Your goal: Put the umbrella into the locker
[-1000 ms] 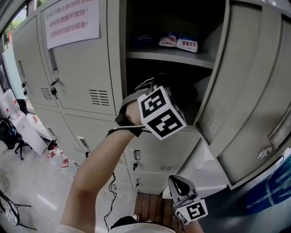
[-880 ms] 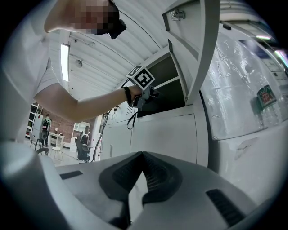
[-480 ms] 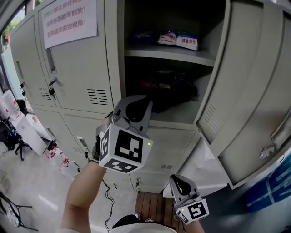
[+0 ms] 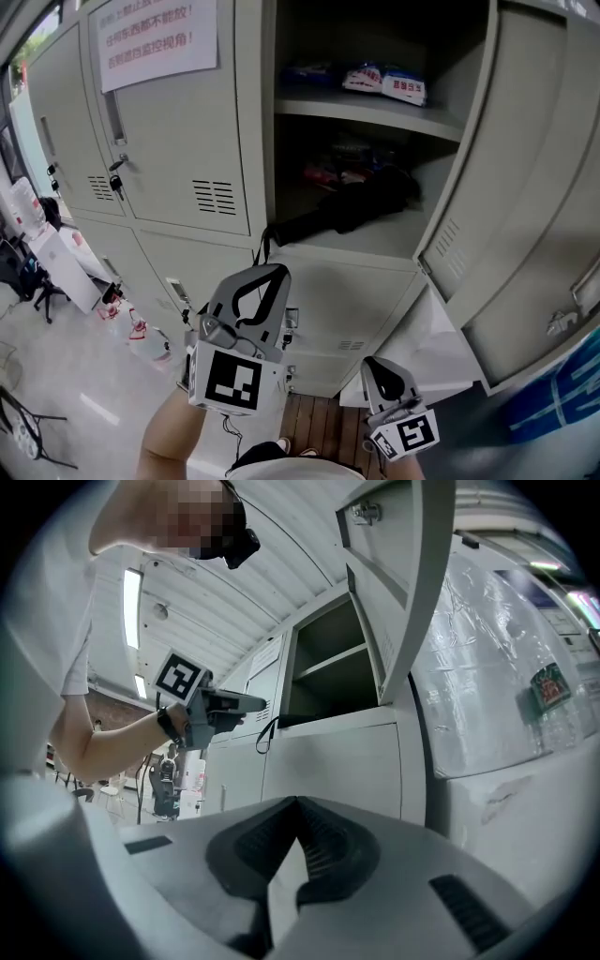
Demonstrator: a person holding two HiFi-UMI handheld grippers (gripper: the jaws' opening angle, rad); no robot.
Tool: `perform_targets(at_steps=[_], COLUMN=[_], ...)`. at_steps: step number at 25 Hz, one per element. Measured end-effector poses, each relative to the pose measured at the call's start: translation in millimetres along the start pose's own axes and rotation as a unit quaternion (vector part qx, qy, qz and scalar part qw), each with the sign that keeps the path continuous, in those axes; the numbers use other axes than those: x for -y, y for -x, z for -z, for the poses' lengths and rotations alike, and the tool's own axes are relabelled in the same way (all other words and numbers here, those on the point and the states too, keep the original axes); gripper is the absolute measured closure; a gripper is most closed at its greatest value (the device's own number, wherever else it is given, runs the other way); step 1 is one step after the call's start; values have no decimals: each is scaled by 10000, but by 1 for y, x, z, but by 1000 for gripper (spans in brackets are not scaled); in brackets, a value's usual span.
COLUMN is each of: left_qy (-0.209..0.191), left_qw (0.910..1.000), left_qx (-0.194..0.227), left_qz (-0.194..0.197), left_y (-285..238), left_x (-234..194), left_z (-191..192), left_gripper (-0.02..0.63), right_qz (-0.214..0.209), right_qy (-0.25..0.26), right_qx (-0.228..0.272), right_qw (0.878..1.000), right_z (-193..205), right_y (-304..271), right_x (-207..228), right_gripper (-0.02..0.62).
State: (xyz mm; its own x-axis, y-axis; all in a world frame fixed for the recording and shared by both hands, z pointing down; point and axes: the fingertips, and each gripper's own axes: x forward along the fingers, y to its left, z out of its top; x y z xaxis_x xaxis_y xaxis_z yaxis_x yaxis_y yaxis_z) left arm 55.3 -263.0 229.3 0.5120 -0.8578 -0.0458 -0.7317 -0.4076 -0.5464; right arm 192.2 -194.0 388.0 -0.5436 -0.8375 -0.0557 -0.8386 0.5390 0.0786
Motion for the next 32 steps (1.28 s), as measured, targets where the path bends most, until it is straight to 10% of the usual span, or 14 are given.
perform_targets(at_steps=[18, 32], left_qy=[1620, 1989], left_qw=[9829, 9714], left_qx=[-707, -1218], left_qz=[-509, -444], left_y=[78, 111], left_x=[17, 58], left_z=[119, 168], left_gripper=[583, 583], right_qz=[497, 712], right_qy=[0, 27], right_qx=[-38, -143], right_qw=[9988, 9974], right_z=[-2, 1], right_y=[22, 43], right_x=[17, 24], right_gripper=[580, 580])
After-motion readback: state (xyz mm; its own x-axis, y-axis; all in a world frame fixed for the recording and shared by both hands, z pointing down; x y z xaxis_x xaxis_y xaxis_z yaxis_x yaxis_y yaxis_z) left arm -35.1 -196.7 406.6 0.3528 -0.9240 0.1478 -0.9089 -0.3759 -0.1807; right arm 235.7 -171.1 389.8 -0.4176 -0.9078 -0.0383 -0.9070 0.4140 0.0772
